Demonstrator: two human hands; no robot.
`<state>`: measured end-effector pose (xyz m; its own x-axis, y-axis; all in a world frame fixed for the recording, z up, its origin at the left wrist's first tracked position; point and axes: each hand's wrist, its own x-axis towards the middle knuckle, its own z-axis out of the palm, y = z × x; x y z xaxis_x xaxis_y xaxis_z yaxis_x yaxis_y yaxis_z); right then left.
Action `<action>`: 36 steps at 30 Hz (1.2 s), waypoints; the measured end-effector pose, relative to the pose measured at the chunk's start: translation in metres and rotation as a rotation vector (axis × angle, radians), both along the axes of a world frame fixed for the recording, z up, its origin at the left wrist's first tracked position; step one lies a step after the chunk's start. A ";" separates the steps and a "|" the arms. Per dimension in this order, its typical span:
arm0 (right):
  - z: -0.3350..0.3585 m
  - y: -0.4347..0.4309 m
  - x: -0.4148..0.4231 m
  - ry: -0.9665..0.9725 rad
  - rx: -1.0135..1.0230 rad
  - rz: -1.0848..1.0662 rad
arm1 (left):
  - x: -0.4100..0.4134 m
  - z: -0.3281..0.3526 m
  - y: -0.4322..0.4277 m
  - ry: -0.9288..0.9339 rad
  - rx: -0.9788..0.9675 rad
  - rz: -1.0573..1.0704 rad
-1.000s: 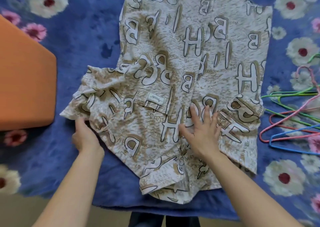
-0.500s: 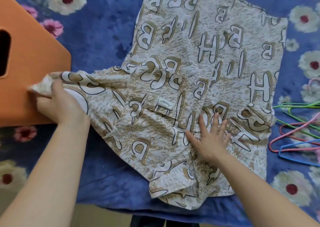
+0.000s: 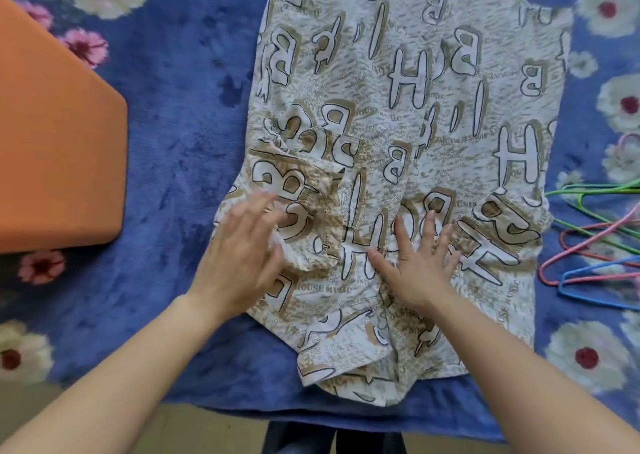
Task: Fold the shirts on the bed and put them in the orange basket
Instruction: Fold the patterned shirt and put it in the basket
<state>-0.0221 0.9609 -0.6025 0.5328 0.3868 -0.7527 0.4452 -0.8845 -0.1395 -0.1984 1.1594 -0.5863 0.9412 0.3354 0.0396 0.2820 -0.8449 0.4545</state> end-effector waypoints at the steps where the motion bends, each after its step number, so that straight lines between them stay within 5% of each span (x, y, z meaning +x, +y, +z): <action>1: -0.001 -0.001 -0.001 -0.002 0.000 -0.001 | 0.002 -0.001 0.004 0.059 0.016 0.059; 6: 0.001 0.000 -0.001 -0.014 0.018 -0.012 | 0.010 -0.028 0.016 0.718 0.095 0.048; 11: 0.013 -0.032 -0.003 -0.144 0.227 0.121 | -0.003 -0.026 0.016 0.625 0.037 0.257; 17: 0.030 -0.140 -0.011 -0.281 0.328 0.301 | -0.056 -0.013 0.006 0.404 0.162 -0.426; 21: 0.021 -0.171 -0.025 -0.286 0.237 0.547 | -0.050 -0.016 -0.004 0.443 0.337 -0.524; 27: -0.006 -0.137 -0.014 -0.402 0.264 0.327 | 0.001 -0.019 -0.018 0.536 0.395 -0.520; 31: 0.013 -0.113 0.019 -0.212 0.367 -0.143 | 0.032 0.010 -0.004 0.433 0.257 -0.496; 36: 0.056 -0.101 0.056 0.051 0.320 -0.098 | 0.036 0.048 -0.016 0.744 0.234 -0.526</action>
<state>0.0341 0.8596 -0.5461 0.5440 0.5564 -0.6281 0.3454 -0.8307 -0.4367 -0.1623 1.1435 -0.5388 0.7803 -0.0802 -0.6203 -0.0122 -0.9935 0.1131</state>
